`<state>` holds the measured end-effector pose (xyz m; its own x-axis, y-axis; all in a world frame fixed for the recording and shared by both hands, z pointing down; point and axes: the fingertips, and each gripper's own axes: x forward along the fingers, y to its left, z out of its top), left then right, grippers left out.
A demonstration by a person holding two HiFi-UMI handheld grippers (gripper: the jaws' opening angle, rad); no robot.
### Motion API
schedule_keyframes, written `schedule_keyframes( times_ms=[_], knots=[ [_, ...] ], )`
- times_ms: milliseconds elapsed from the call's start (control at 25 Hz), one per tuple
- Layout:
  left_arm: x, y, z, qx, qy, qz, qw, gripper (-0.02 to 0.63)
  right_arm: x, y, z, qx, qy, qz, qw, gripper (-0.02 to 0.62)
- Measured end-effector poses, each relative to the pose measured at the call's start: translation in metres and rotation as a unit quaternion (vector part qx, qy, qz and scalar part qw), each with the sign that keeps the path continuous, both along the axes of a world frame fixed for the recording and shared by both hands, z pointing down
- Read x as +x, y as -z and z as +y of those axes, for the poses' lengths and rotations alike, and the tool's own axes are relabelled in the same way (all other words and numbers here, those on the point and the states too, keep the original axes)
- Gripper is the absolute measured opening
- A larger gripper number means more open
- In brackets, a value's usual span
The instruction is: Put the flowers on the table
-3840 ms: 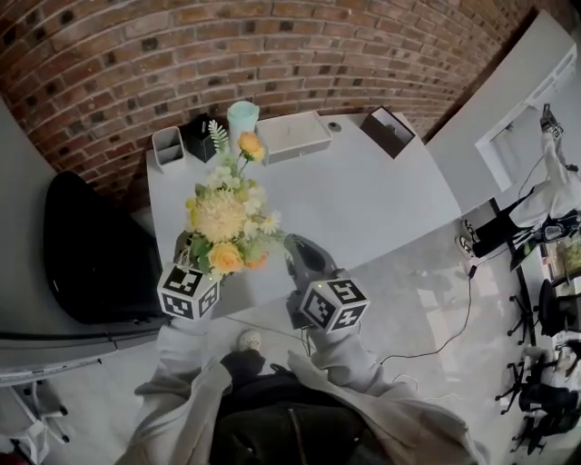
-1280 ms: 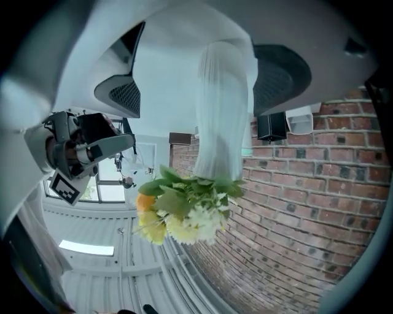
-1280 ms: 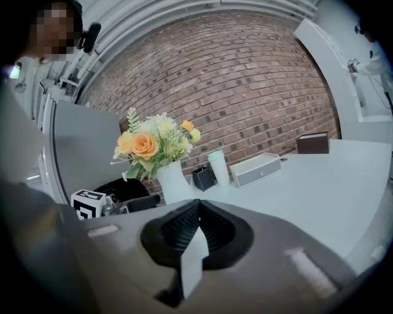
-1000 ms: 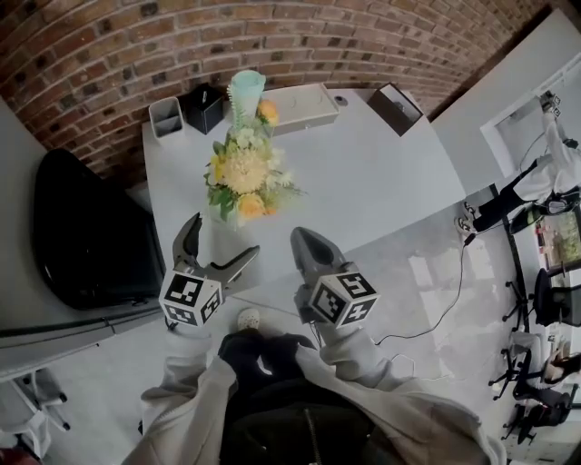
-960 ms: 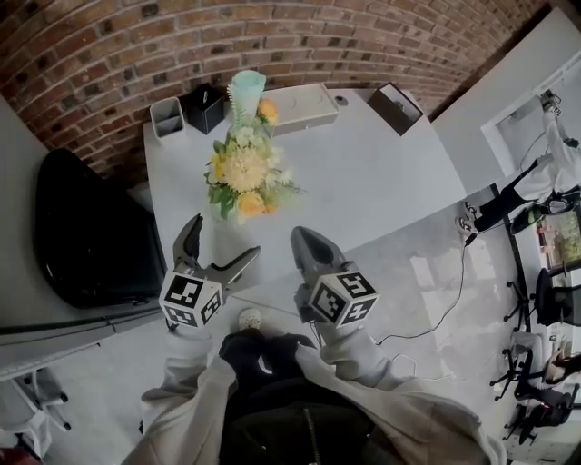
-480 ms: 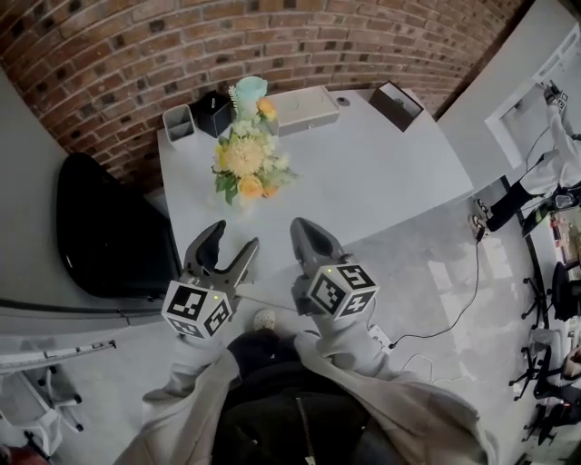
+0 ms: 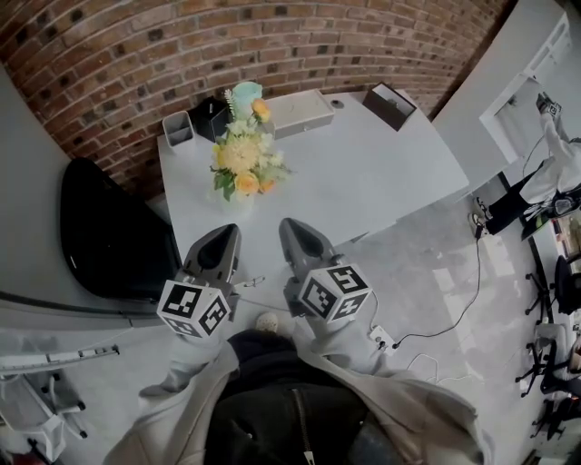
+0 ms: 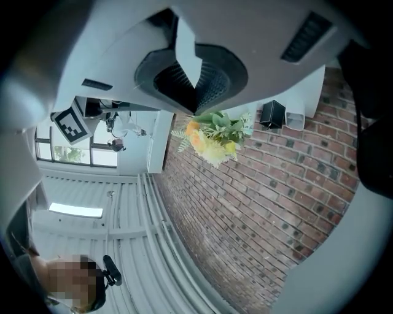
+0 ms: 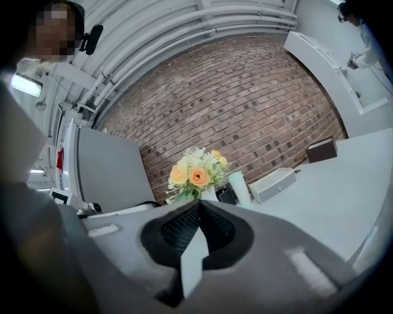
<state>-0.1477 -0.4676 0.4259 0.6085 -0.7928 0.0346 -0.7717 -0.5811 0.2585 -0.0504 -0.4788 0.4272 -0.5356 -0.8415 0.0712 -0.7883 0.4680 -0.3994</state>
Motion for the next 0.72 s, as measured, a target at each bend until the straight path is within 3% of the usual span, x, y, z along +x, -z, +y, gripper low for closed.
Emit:
schedule_keyframes(
  times_ms=[200, 720],
  knots=[
    [0.007, -0.006, 0.004, 0.004, -0.007, -0.016, 0.9998, 0.003, -0.010, -0.002, 0.005, 0.003, 0.012, 0.009, 1.000, -0.001],
    [0.010, -0.024, 0.002, -0.011, -0.011, -0.014, 0.9998, 0.003, -0.021, -0.004, 0.008, 0.016, 0.021, 0.047, 0.999, -0.002]
  ],
)
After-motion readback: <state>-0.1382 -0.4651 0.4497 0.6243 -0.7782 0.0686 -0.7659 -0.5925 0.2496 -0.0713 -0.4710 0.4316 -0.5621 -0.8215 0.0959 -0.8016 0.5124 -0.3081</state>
